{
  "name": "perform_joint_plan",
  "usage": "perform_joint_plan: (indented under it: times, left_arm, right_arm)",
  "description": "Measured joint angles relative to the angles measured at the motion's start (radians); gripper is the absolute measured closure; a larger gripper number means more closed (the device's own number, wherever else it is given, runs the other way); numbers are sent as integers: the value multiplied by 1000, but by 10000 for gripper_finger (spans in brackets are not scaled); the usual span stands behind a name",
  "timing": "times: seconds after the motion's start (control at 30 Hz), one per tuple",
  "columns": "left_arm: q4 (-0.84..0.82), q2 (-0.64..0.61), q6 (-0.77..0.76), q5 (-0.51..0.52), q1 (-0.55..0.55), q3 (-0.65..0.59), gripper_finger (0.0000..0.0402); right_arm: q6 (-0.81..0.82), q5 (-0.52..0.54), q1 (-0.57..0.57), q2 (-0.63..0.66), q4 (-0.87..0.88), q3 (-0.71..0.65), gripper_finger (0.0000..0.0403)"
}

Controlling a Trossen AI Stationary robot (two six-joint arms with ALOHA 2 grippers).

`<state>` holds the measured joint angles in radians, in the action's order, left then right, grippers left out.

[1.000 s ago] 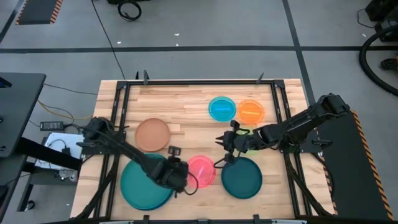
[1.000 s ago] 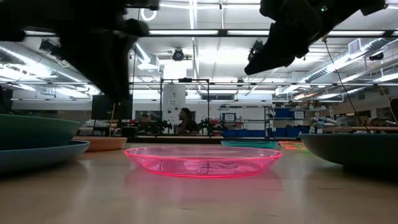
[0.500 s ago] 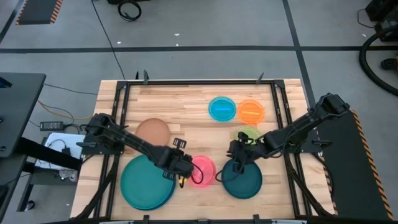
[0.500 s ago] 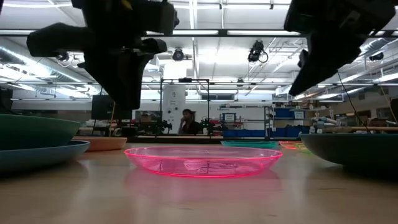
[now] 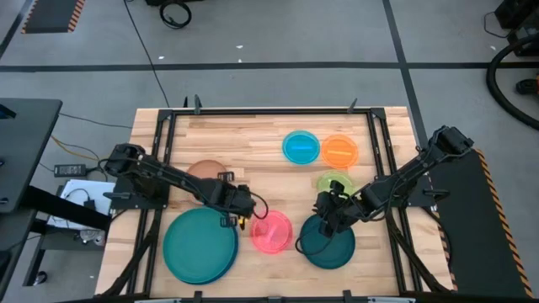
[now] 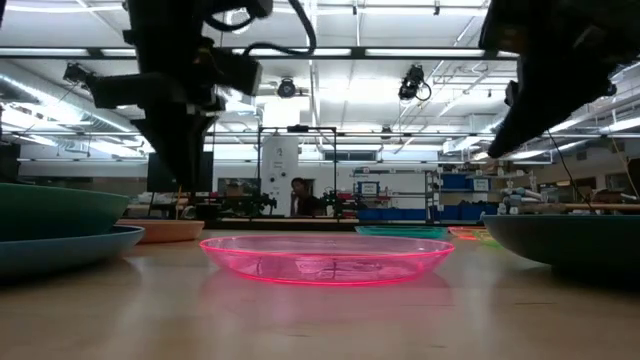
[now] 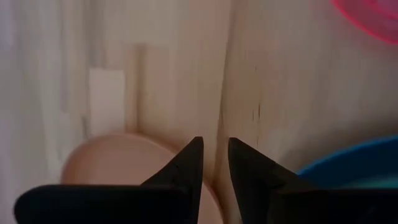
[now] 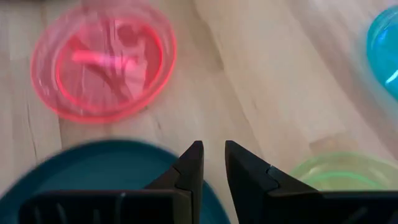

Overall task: Stack plastic plates
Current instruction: Stack the dark blue plate on top of the green plate

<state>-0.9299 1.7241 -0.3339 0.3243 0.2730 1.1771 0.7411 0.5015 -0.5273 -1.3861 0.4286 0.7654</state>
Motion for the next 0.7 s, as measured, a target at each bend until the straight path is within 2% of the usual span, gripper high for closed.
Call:
perform_joint_plan:
  times: [0.1,0.3,0.53,0.7]
  left_arm:
    - [43,1,5,-34,-15,-8,319]
    - [285,5,132,-45,13,-8,298]
    - [599,45,364,-42,44,-6,264]
    - [692,111,442,-57,51,24,266]
  right_arm:
    - [-8,-86,13,0,37,0,324]
    - [-7,-290,41,0,135,0,306]
    - [53,-398,67,0,213,0,267]
    - [131,-484,71,0,278,0,253]
